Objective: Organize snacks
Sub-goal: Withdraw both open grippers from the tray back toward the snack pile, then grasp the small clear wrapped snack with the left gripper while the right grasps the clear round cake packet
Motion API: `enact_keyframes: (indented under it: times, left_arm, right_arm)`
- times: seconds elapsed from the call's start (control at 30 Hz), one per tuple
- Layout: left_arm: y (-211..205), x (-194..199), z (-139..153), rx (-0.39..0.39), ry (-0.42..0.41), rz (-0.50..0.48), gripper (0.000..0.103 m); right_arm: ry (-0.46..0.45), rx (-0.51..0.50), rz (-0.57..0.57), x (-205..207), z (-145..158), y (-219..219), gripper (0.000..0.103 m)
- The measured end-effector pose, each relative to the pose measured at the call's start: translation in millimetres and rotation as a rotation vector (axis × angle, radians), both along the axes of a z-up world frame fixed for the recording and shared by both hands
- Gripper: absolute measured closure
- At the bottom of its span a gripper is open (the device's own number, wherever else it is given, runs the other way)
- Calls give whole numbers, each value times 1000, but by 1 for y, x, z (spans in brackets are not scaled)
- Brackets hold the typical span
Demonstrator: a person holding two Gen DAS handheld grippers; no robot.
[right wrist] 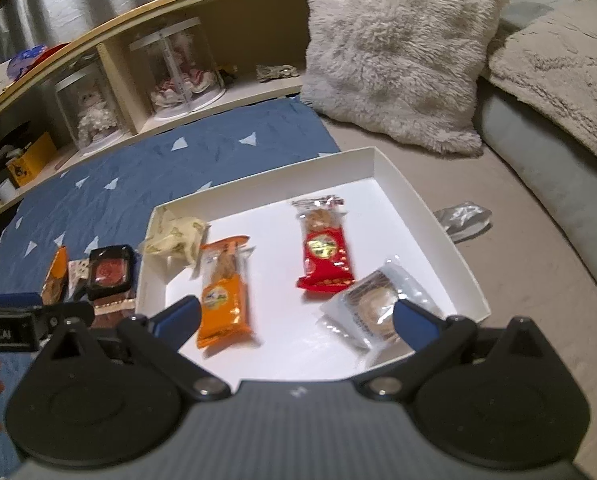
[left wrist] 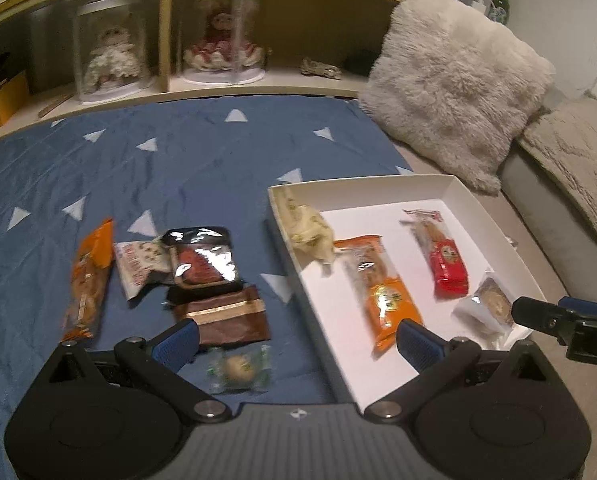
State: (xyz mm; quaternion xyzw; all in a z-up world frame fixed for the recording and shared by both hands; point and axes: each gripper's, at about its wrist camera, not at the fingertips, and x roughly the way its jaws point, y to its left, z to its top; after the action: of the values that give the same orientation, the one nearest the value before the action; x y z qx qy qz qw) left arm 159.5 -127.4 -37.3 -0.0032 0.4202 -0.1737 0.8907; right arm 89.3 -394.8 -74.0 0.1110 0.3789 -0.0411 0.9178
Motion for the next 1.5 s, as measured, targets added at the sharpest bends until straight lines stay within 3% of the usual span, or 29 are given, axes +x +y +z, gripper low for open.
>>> enact_keyframes:
  times: [0.73, 0.9, 1.43, 1.5]
  left_arm:
    - [134, -2, -6, 10, 6, 193, 0]
    - [160, 0, -15, -24, 12, 247, 0]
    - [171, 23, -50, -160, 168, 314, 0]
    - [171, 27, -54, -177, 185, 323, 1]
  right_arm:
    - [-4, 8, 159, 28, -11, 109, 0]
    - [-9, 21, 198, 31, -16, 133, 0]
    - [-49, 9, 310, 31, -50, 193, 1]
    - [-46, 27, 348, 32, -54, 196, 8]
